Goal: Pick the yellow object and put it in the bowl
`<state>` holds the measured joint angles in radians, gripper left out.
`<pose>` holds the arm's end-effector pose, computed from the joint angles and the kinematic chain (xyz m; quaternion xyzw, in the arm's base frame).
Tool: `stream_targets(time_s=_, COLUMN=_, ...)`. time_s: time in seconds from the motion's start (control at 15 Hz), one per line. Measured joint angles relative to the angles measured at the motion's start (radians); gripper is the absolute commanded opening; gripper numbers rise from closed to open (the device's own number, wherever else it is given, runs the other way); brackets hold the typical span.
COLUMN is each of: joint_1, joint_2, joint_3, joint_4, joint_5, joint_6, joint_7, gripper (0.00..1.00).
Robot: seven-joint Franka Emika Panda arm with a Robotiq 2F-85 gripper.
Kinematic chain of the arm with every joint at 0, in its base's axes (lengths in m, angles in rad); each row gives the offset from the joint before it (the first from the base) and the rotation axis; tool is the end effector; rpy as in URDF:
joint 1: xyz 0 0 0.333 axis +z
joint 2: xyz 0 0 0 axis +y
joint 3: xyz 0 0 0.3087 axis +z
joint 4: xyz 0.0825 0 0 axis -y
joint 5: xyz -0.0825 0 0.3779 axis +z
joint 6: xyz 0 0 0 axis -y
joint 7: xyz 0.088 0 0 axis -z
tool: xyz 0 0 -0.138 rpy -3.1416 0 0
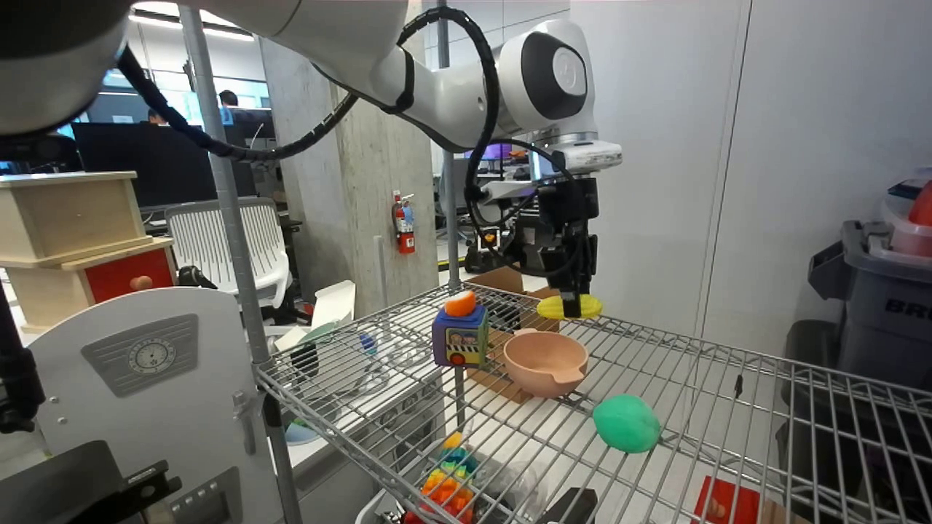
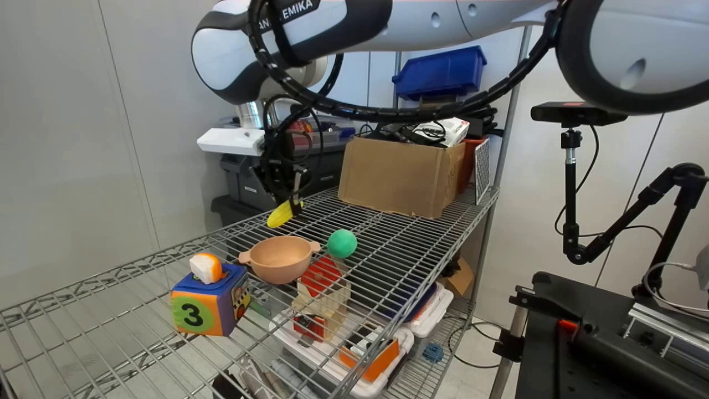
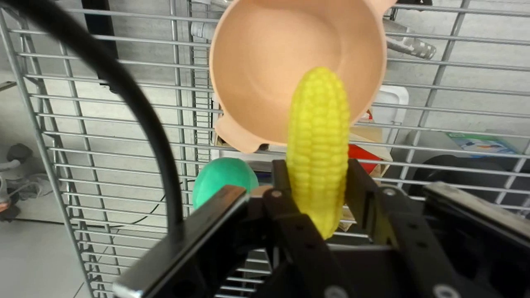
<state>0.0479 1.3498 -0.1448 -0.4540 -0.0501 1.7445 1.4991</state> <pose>0.7864 -0.0161 0.1746 0.7358 -0.6699 0.0444 0.0888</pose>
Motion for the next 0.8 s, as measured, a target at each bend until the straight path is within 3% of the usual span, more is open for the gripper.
stream_targets(time_s=0.27, joint_1=0.006, joint_2=0.001, joint_3=0.008, joint_4=0.000, joint_5=0.000, joint_6=0.000, joint_7=-0.032, gripper=0.98)
stream_targets(time_s=0.8, joint_1=0.009, joint_2=-0.001, joint_3=0.047, joint_4=0.000, joint_5=0.017, joint_6=-0.033, joint_7=-0.104, gripper=1.00)
